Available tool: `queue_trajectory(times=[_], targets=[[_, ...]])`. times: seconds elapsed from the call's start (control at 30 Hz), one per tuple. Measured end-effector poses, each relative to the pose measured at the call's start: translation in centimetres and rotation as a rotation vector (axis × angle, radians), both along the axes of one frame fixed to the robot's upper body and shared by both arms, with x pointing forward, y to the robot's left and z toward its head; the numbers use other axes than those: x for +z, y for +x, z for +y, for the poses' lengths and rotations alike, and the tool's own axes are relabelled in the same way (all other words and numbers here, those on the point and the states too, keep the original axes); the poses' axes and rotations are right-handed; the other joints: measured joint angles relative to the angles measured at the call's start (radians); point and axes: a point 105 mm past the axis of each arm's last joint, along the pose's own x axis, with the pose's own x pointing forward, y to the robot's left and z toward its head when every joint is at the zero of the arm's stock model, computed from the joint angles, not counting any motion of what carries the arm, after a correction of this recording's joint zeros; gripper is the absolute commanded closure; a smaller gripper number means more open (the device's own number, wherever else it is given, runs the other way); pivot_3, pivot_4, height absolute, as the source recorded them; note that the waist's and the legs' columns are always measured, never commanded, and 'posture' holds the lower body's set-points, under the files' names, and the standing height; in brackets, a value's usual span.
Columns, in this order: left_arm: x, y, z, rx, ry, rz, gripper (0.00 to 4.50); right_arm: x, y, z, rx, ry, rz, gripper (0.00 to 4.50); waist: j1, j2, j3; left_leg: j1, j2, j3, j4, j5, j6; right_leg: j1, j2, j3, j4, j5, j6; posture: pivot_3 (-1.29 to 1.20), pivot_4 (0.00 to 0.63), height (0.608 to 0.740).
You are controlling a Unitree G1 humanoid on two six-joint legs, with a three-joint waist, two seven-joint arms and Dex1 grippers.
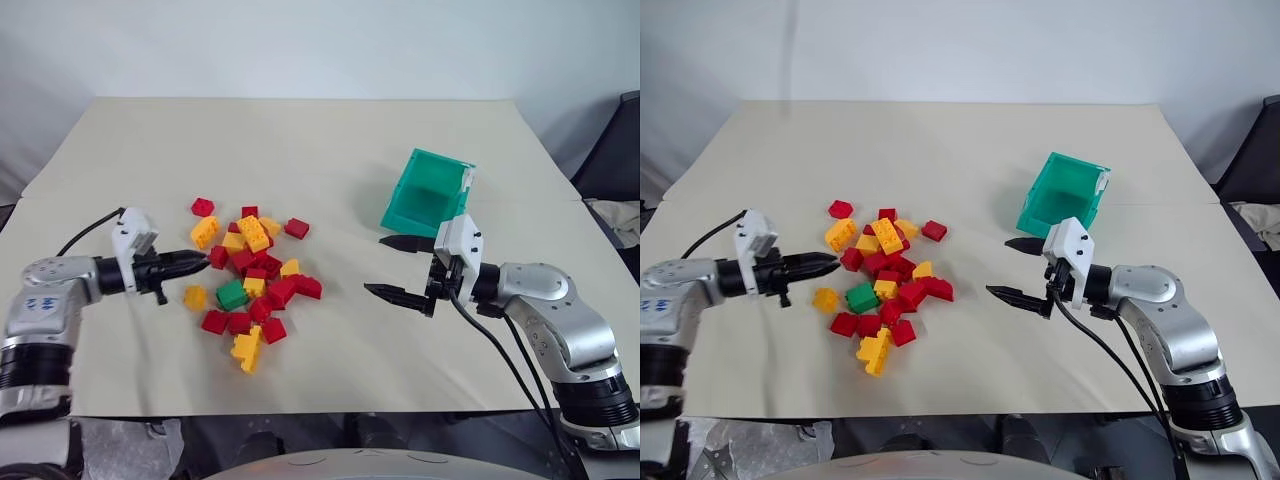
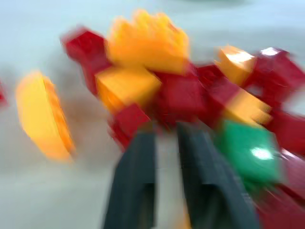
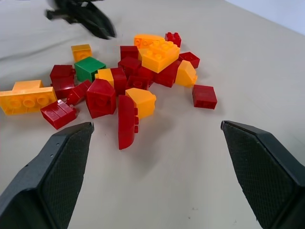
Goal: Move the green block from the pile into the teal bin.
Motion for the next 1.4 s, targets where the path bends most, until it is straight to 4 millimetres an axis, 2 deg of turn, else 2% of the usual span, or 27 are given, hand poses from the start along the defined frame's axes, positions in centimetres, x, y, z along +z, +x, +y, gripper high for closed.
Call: queue_trajectory(times=[0.1, 0.27, 0.3, 0.43, 0.6, 0.7, 0.87, 1.1, 1.2, 1.3, 1.4], targets=[[0.5, -1.8, 0.0, -0.037, -0.02, 0.039, 1.83, -0.1, -0.3, 0.3, 0.038, -0.009, 0.009, 0.0, 0.003, 0.0, 0.001, 0.0, 0.0, 0.0, 0.0, 0.0, 0.0, 0.0, 0.0, 0.0, -0.002, 0.0, 0.0, 0.0, 0.15, 0.74], [0.7, -4.3, 1.3, -0.063, 0.103, 0.109, 0.21, -0.3, -0.8, 0.5, 0.111, -0.041, 0.027, 0.0, 0.002, 0.001, 0.003, 0.0, 0.0, 0.0, 0.0, 0.0, 0.0, 0.0, 0.0, 0.0, -0.004, -0.001, -0.002, 0.0, 0.15, 0.74], [0.9, -4.5, 1.3, -0.067, 0.114, 0.113, 0.05, -0.3, -0.8, 0.5, 0.113, -0.041, 0.028, 0.0, 0.003, 0.001, 0.003, 0.0, 0.0, 0.0, 0.0, 0.0, 0.0, 0.0, 0.0, 0.0, -0.004, -0.001, -0.002, 0.0, 0.15, 0.74], [1.6, -5.0, 0.2, -0.132, 0.164, 0.111, 0.05, -0.3, -0.6, 0.9, 0.128, -0.033, 0.023, 0.0, 0.004, 0.003, 0.004, 0.0, 0.0, 0.001, 0.0, 0.0, 0.0, 0.0, 0.0, 0.0, -0.004, -0.002, -0.003, 0.0, 0.15, 0.74], [1.7, -3.7, -1.9, -0.181, 0.255, 0.103, 0.05, -0.4, -0.5, 1.2, 0.131, -0.03, 0.018, 0.0, 0.005, 0.003, 0.005, 0.0, 0.0, 0.001, 0.0, 0.0, 0.0, 0.0, 0.0, 0.001, -0.004, 0.0, -0.001, 0.0, 0.15, 0.74], [1.0, -2.8, -3.2, -0.216, 0.352, 0.119, 0.05, -0.5, -0.4, 1.3, 0.114, -0.023, 0.016, 0.0, 0.005, 0.003, 0.005, 0.0, 0.0, 0.001, 0.0, 0.0, 0.0, 0.0, 0.001, 0.001, -0.004, 0.0, -0.001, 0.0, 0.15, 0.74], [0.5, -1.2, -4.1, -0.228, 0.457, 0.148, 0.05, -1.5, -0.7, 1.0, 0.075, -0.016, 0.039, 0.0, 0.004, 0.003, 0.006, 0.0, 0.0, 0.001, 0.0, 0.0, 0.0, -0.001, 0.002, 0.002, -0.005, 0.0, 0.0, 0.0, 0.15, 0.74], [-1.0, 0.3, -5.2, -0.234, 0.5, 0.227, 0.05, -1.7, -1.2, 1.1, 0.039, -0.004, 0.029, 0.0, 0.005, 0.003, 0.007, 0.0, 0.0, 0.001, 0.001, 0.0, 0.0, -0.001, 0.003, 0.003, -0.004, 0.0, 0.0, 0.0, 0.15, 0.74], [-1.4, 0.3, -5.9, -0.27, 0.51, 0.259, 0.05, -1.8, -1.6, 1.1, 0.029, 0.0, 0.025, 0.0, 0.005, 0.003, 0.007, -0.001, 0.0, 0.001, 0.001, 0.0, 0.0, -0.001, 0.003, 0.004, -0.003, 0.0, 0.0, 0.0, 0.15, 0.74], [-1.9, 0.3, -6.2, -0.302, 0.528, 0.271, 0.67, -1.8, -1.8, 1.2, 0.019, 0.002, 0.021, 0.0, 0.004, 0.003, 0.007, -0.001, 0.0, 0.001, 0.001, 0.0, 0.0, -0.001, 0.003, 0.004, -0.003, 0.0, 0.001, 0.0, 0.15, 0.74], [-1.6, 0.6, -6.4, -0.302, 0.527, 0.262, 1.55, -1.8, -1.7, 1.1, 0.007, 0.005, 0.016, 0.0, 0.005, 0.003, 0.007, -0.001, 0.0, 0.001, 0.001, 0.0, 0.0, -0.001, 0.003, 0.004, -0.005, 0.0, 0.0, 0.0, 0.15, 0.74]])
